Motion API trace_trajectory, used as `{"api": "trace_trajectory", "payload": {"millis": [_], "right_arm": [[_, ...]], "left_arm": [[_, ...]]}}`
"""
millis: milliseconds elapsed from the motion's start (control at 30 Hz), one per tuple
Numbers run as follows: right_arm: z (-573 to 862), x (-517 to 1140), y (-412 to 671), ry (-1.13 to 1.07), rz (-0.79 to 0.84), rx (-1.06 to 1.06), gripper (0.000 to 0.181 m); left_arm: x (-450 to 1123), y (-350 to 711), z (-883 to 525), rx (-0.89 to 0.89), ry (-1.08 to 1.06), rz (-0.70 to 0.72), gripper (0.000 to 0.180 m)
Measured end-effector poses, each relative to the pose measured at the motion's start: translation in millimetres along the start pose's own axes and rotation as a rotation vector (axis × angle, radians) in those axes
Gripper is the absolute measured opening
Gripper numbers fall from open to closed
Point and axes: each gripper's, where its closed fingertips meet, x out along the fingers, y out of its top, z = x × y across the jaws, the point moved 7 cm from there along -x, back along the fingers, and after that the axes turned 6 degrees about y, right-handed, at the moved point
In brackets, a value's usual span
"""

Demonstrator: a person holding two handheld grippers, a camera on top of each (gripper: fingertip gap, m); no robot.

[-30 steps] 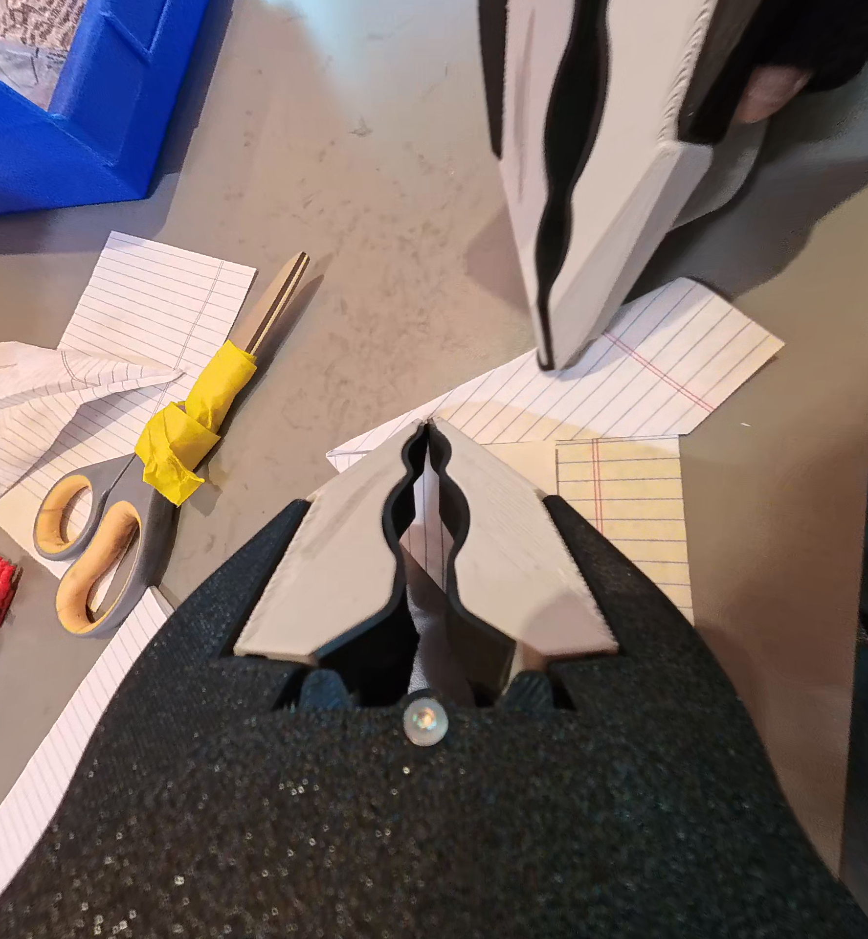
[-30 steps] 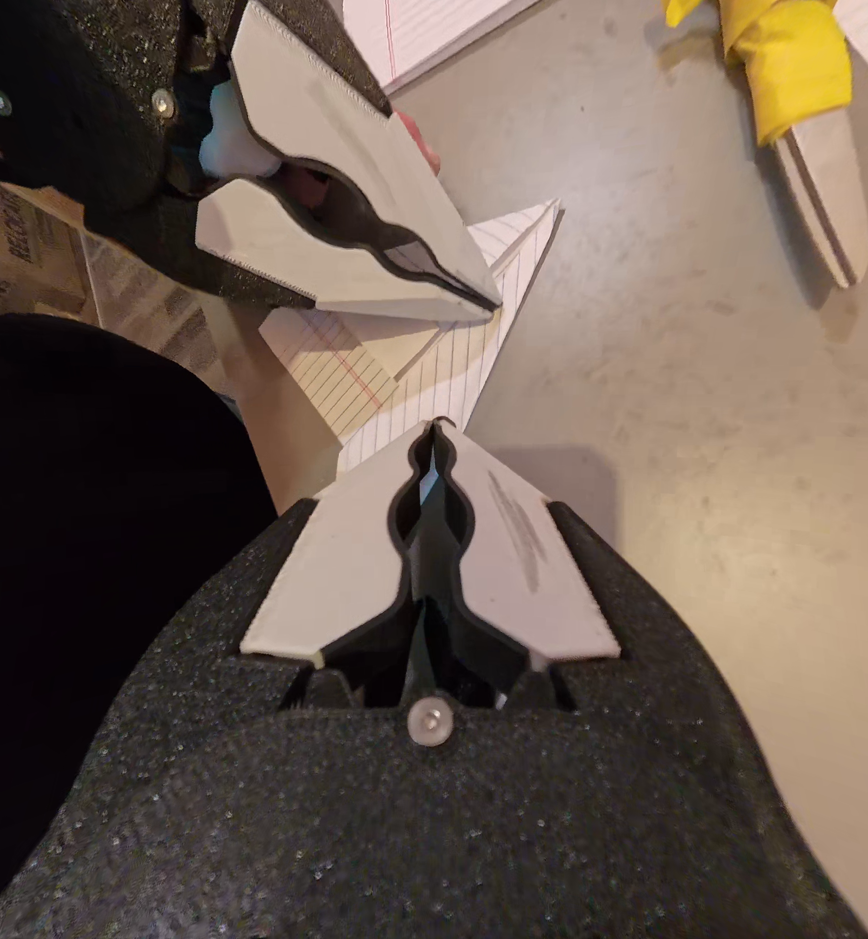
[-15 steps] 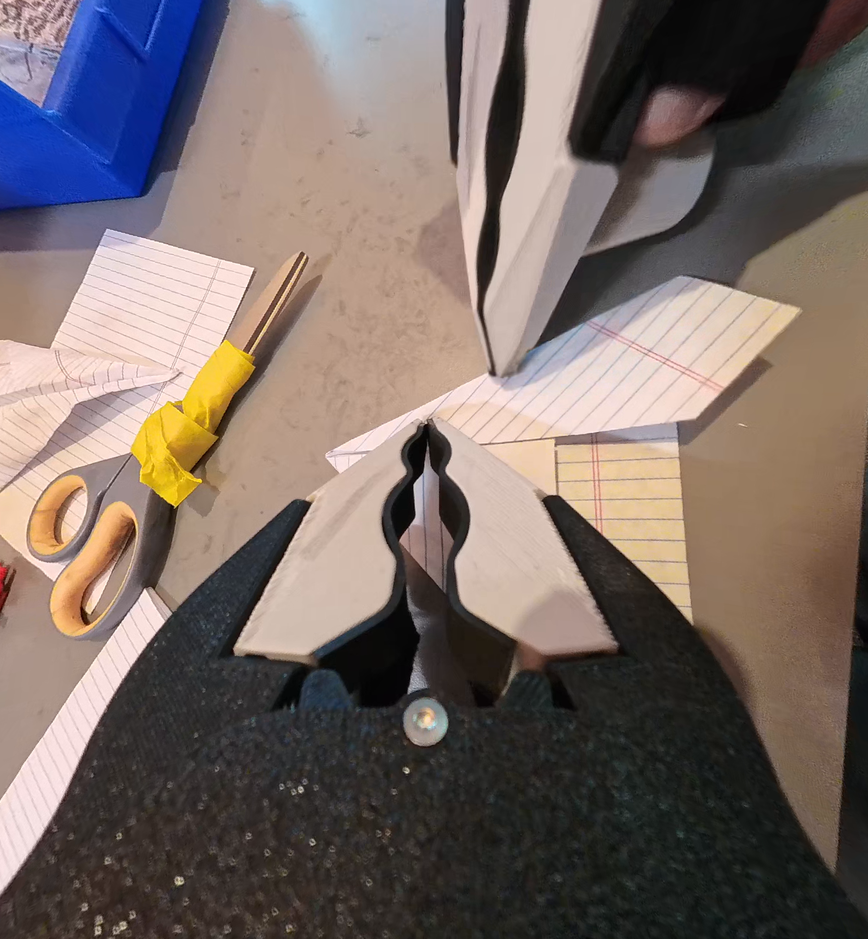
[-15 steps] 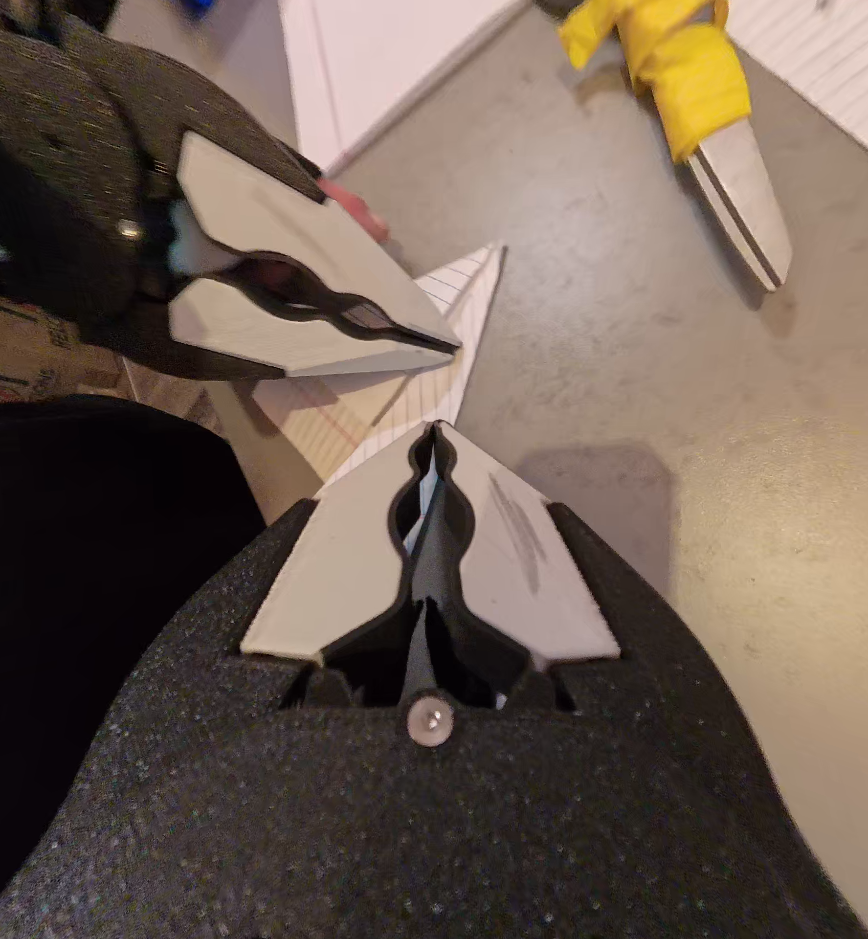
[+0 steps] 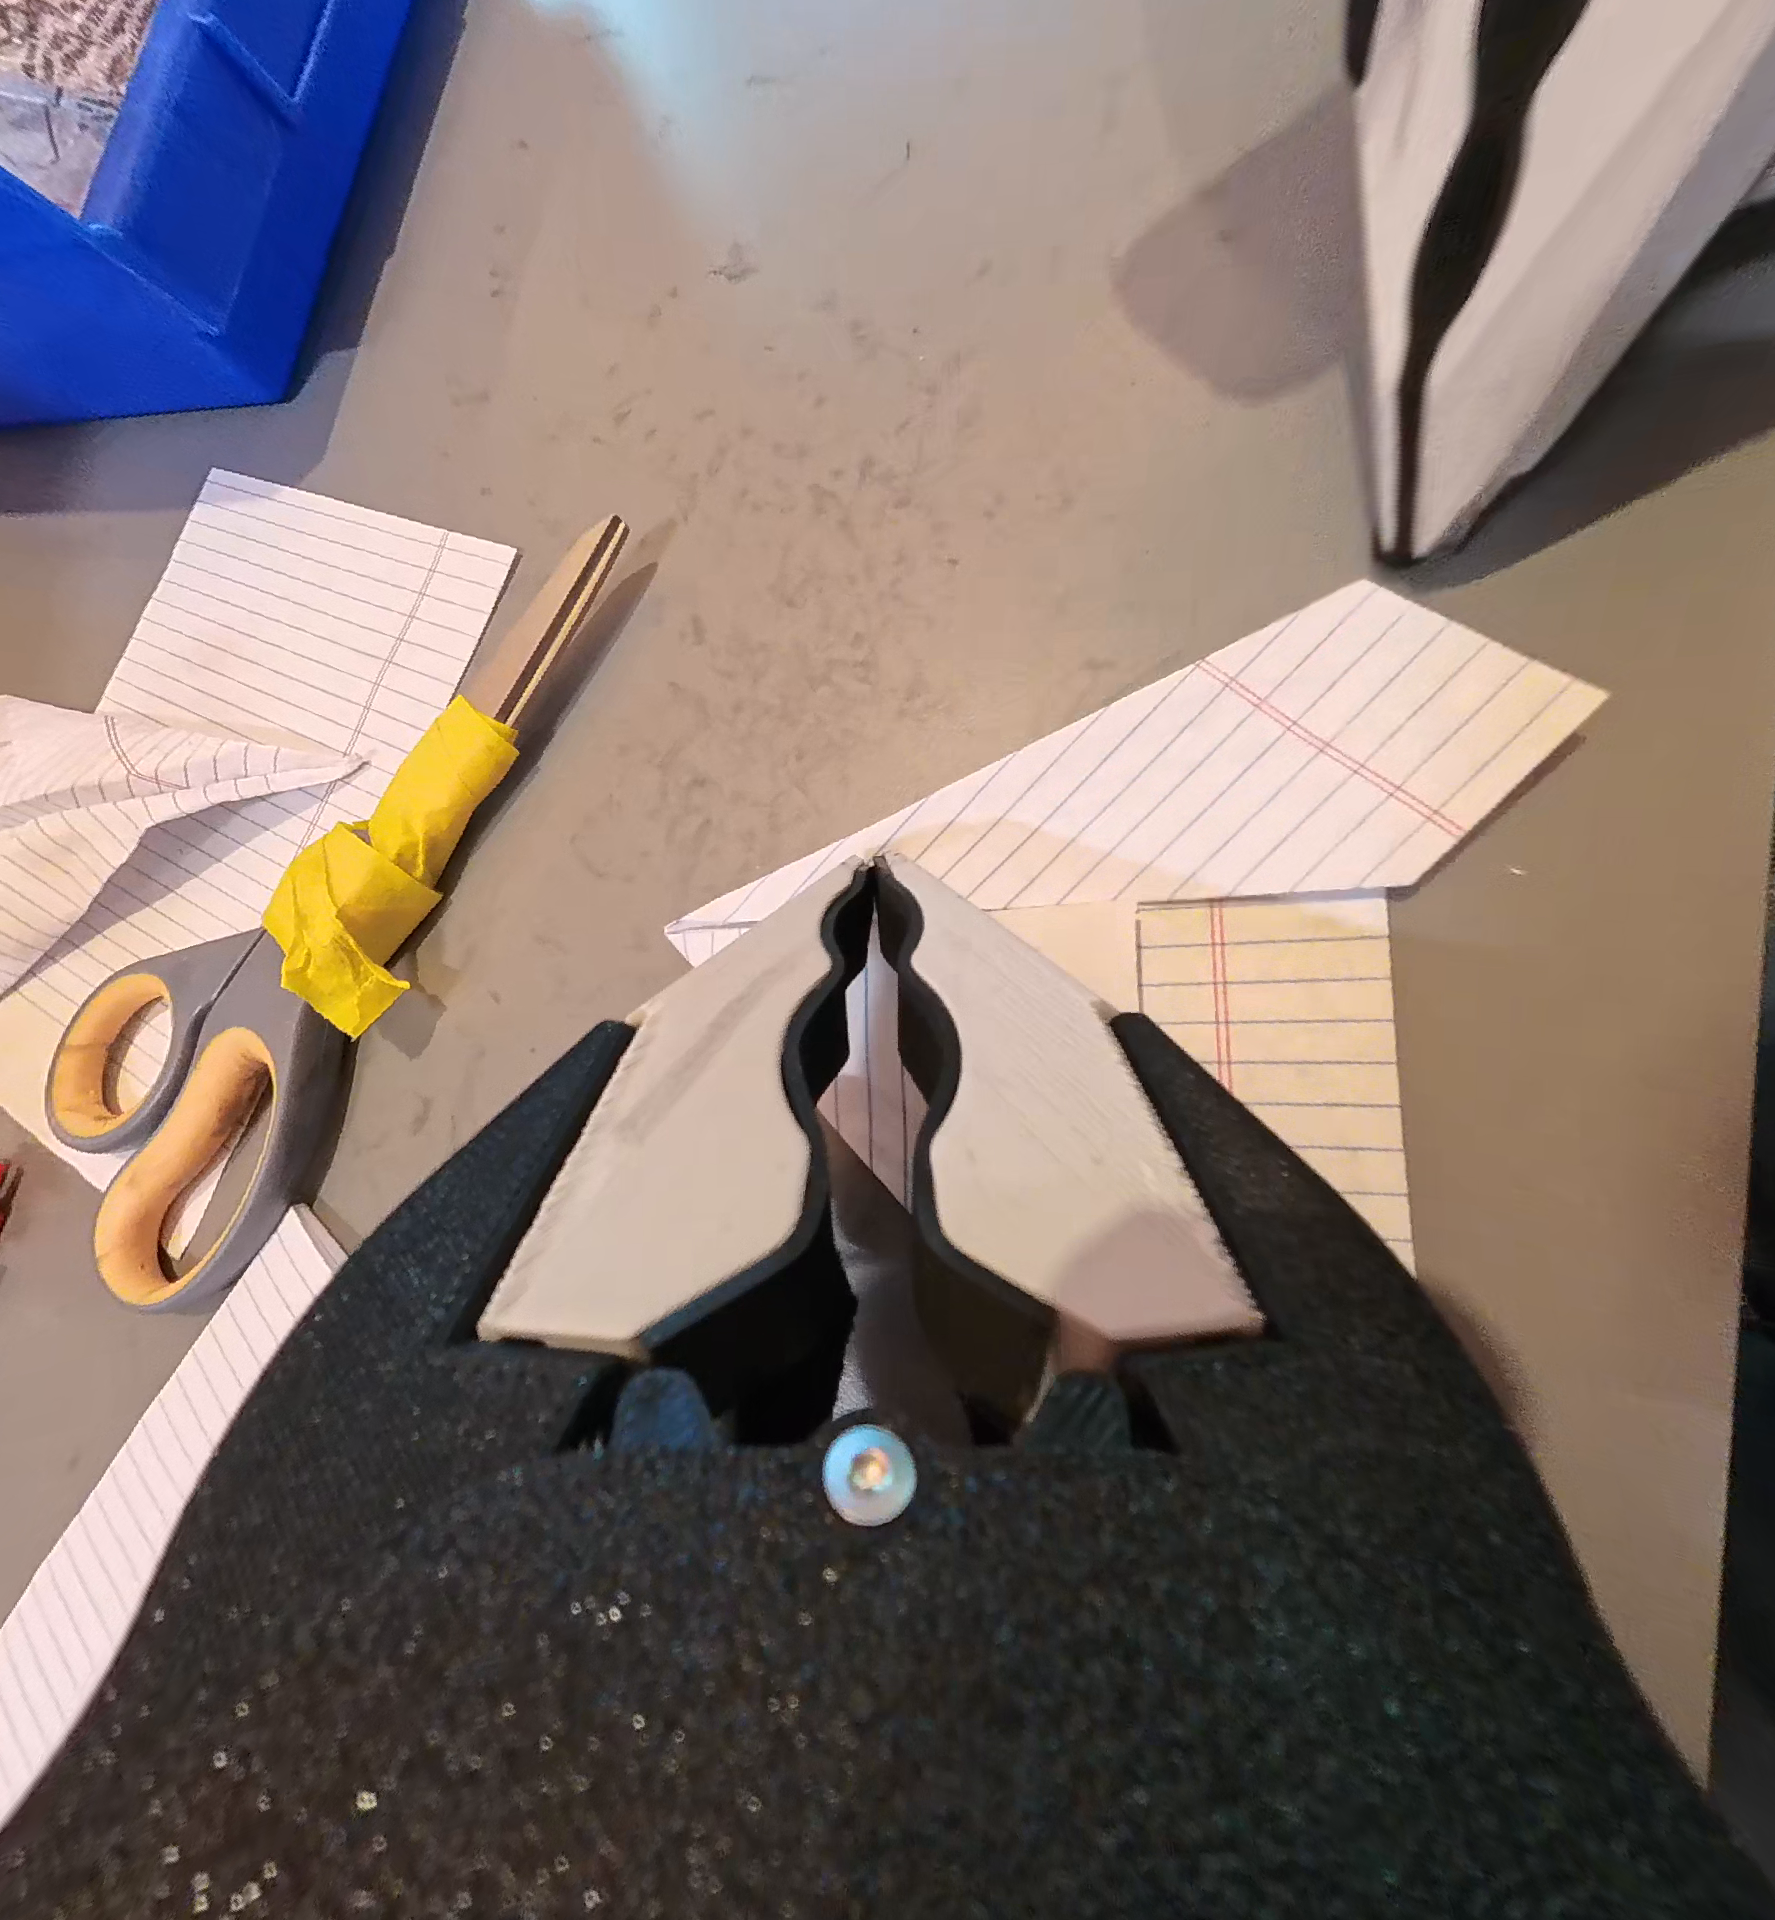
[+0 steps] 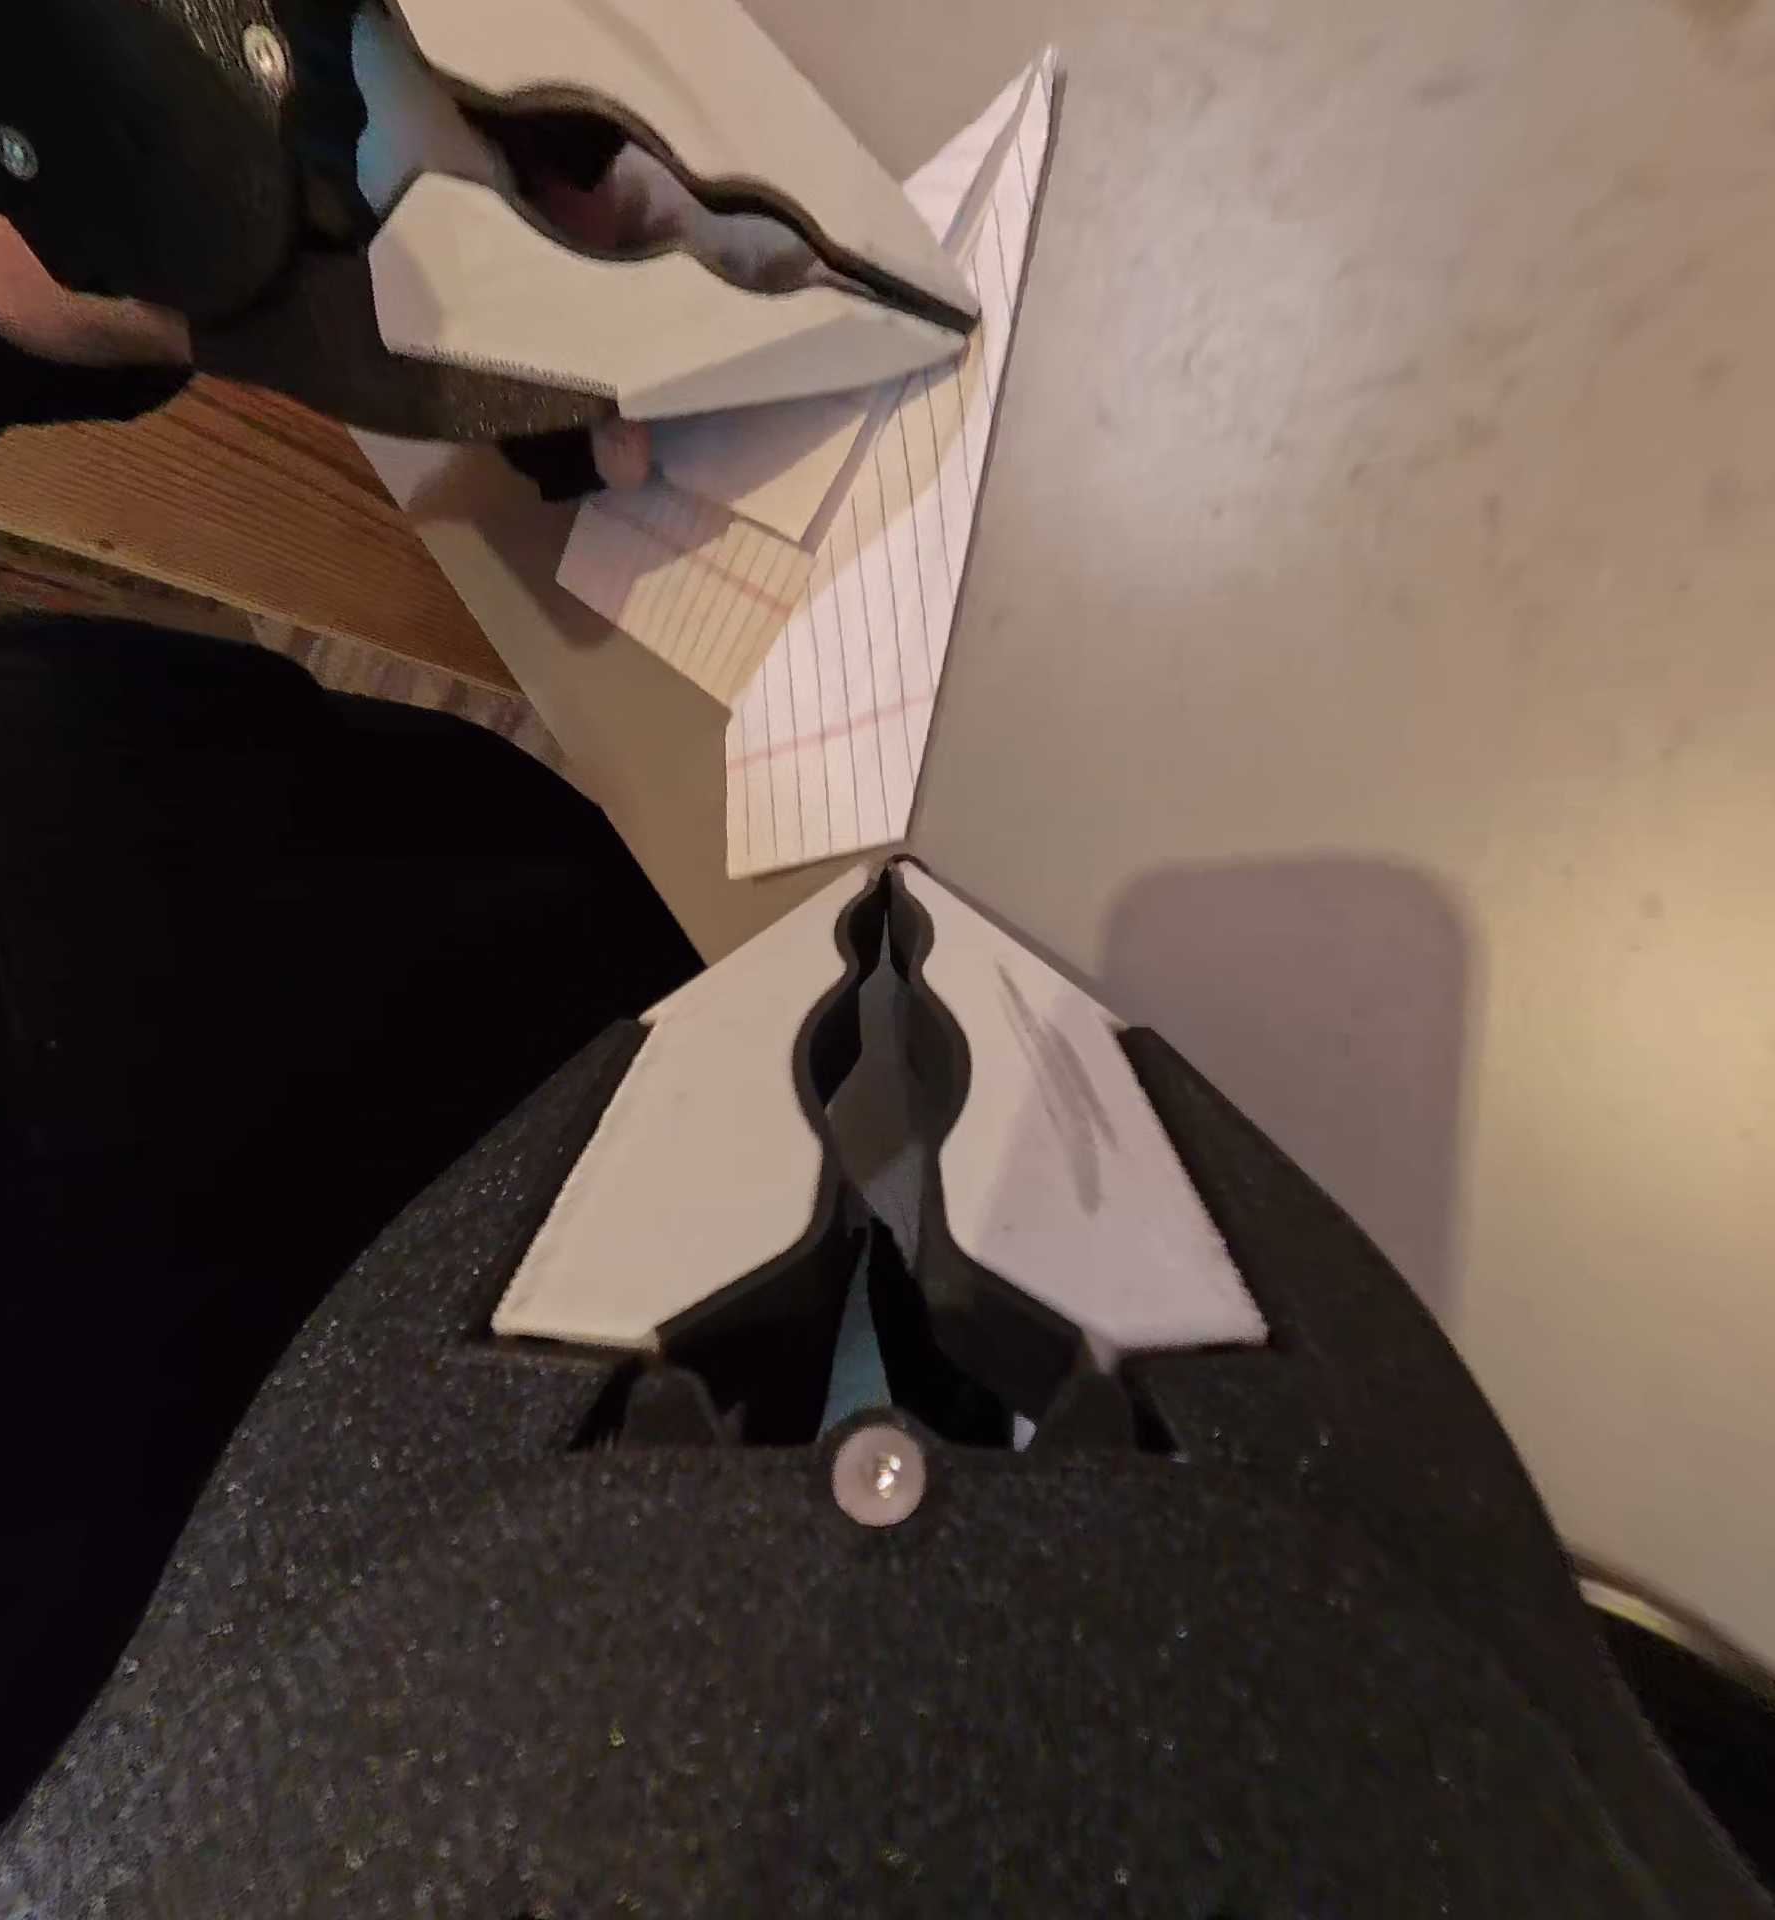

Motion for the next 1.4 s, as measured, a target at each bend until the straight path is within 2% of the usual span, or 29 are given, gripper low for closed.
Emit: {"api": "trace_trajectory", "payload": {"millis": [100, 167, 233, 267, 300, 333, 367, 400, 467, 600, 700, 833, 900, 1033, 1167, 1233, 1300, 1400], "right_arm": [[-6.5, -12.5, -4.5, -0.039, 0.051, 0.017, 0.000], [-15.0, -19.4, -0.5, -0.068, 0.084, -0.002, 0.000], [-25.2, -24.1, 7.0, -0.115, 0.129, -0.058, 0.000], [-29.6, -25.1, 10.2, -0.138, 0.145, -0.079, 0.000], [-34.8, -25.6, 12.3, -0.157, 0.157, -0.104, 0.000], [-41.1, -24.8, 14.7, -0.166, 0.179, -0.137, 0.003], [-46.8, -24.0, 15.8, -0.185, 0.198, -0.152, 0.008], [-53.6, -20.8, 15.9, -0.194, 0.200, -0.170, 0.017], [-68.5, -9.6, 14.8, -0.207, 0.198, -0.224, 0.018], [-79.0, 16.3, 10.6, -0.224, 0.200, -0.227, 0.017], [-76.0, 25.8, 7.1, -0.239, 0.182, -0.210, 0.019], [-84.6, 28.6, 10.2, -0.323, 0.195, -0.314, 0.023], [-95.2, 30.8, 11.0, -0.366, 0.218, -0.378, 0.041], [-107.8, 48.6, 5.0, -0.461, 0.185, -0.479, 0.069], [-95.9, 70.0, -13.3, -0.620, 0.047, -0.561, 0.068], [-88.6, 77.4, -19.3, -0.697, 0.009, -0.584, 0.062], [-84.1, 80.5, -21.6, -0.766, -0.006, -0.611, 0.044], [-84.8, 81.9, -24.2, -0.783, 0.010, -0.615, 0.041]], "left_arm": [[-4.4, 1.1, 1.6, -0.050, 0.003, -0.031, 0.001], [-3.6, 3.1, -1.7, -0.213, 0.005, -0.082, 0.004], [-3.4, 5.3, -4.8, -0.467, 0.009, -0.135, 0.013], [-5.0, 8.5, -3.8, -0.583, -0.032, -0.123, 0.029], [-8.2, 10.8, -3.9, -0.631, -0.063, -0.103, 0.036], [-13.8, 13.3, -6.2, -0.645, -0.091, -0.075, 0.029], [-22.0, 15.8, -9.7, -0.636, -0.148, -0.043, 0.023], [-29.3, 14.4, -16.4, -0.608, -0.181, -0.042, 0.024], [-42.5, 9.7, -34.2, -0.519, -0.220, 0.009, 0.019], [-40.9, -7.5, -42.1, -0.154, -0.300, -0.019, 0.017], [-29.7, -24.5, -24.8, -0.004, -0.345, -0.109, 0.021], [-32.3, -20.9, -10.3, -0.166, -0.282, -0.120, 0.027], [-33.4, -15.8, 0.4, -0.286, -0.225, -0.133, 0.037], [-32.2, 3.2, 28.4, -0.543, -0.237, -0.124, 0.039], [-34.0, 10.9, 31.7, -0.753, -0.392, -0.080, 0.042], [-37.5, 7.2, 28.0, -0.719, -0.432, -0.071, 0.044], [-45.1, 9.7, 22.9, -0.631, -0.496, -0.003, 0.041], [-51.3, 11.0, 18.6, -0.341, -0.479, 0.065, 0.039]]}}
